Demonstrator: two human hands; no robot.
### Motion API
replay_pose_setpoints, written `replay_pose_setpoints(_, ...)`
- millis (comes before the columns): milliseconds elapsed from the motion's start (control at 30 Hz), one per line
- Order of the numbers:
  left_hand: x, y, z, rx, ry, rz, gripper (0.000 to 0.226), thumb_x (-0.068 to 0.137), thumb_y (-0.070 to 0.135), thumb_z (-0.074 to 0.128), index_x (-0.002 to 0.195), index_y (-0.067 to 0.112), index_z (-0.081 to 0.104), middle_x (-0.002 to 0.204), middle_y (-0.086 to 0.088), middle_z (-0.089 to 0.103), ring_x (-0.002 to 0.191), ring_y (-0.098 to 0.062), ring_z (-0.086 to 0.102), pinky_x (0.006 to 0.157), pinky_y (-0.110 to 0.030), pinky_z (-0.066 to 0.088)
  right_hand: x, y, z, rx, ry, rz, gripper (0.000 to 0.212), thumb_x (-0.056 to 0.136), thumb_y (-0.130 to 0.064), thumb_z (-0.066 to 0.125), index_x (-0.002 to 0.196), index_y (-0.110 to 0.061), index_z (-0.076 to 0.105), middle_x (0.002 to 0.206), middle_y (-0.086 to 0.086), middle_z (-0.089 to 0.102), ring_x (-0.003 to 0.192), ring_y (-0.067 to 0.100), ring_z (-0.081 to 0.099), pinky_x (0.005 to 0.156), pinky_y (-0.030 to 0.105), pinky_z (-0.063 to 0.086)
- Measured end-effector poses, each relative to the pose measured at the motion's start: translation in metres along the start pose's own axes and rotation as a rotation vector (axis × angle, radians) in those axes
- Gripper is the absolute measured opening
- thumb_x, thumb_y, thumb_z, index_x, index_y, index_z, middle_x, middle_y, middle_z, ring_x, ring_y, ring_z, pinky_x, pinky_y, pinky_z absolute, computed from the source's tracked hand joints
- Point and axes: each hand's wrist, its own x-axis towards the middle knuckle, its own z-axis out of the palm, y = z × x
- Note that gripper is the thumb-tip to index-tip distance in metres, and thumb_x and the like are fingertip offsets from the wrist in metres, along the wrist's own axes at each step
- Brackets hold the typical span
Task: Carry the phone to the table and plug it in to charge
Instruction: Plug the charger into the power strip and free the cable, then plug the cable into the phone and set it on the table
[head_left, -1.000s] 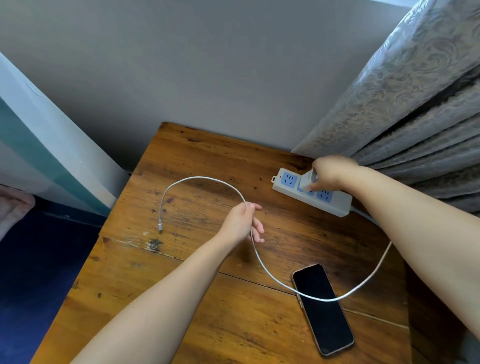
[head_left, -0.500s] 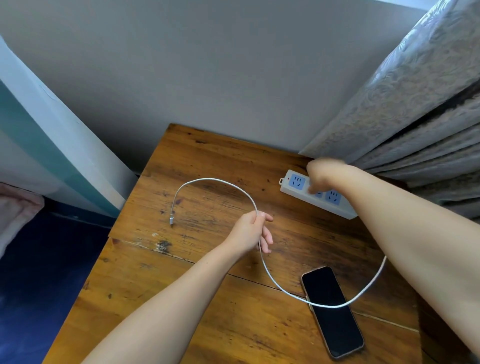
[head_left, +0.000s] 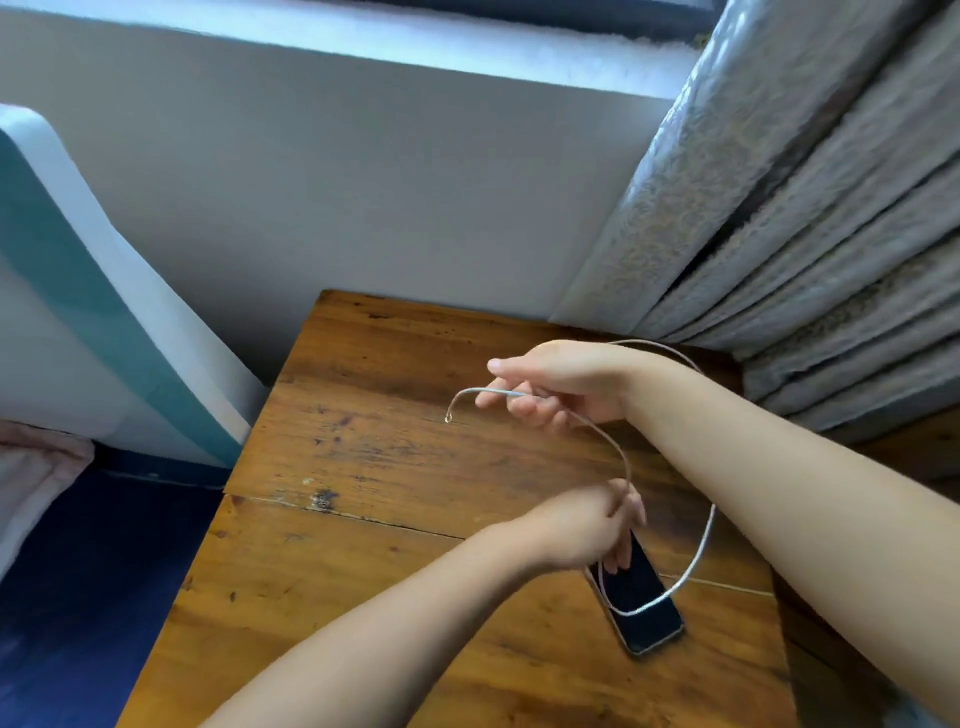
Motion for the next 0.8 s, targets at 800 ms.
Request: replay_pose_setpoints(800, 0.008, -0.034, 0.111, 0.164, -0.019, -0.054, 0.028, 0.092, 0.026, 0.052, 0.117, 0.016, 0.060, 0.108, -0.004, 0.063, 0.101, -0.019, 0.058, 0.090, -0.033, 0.047, -0.057, 0.244, -0.030, -0.231, 0.657, 0.133, 0.026, 0.093, -0.031, 0.050, 0.084, -0.022, 0.074, 0.094, -0.002, 0.063, 0.055, 0.014, 0.052, 0.049, 0.024, 0.042)
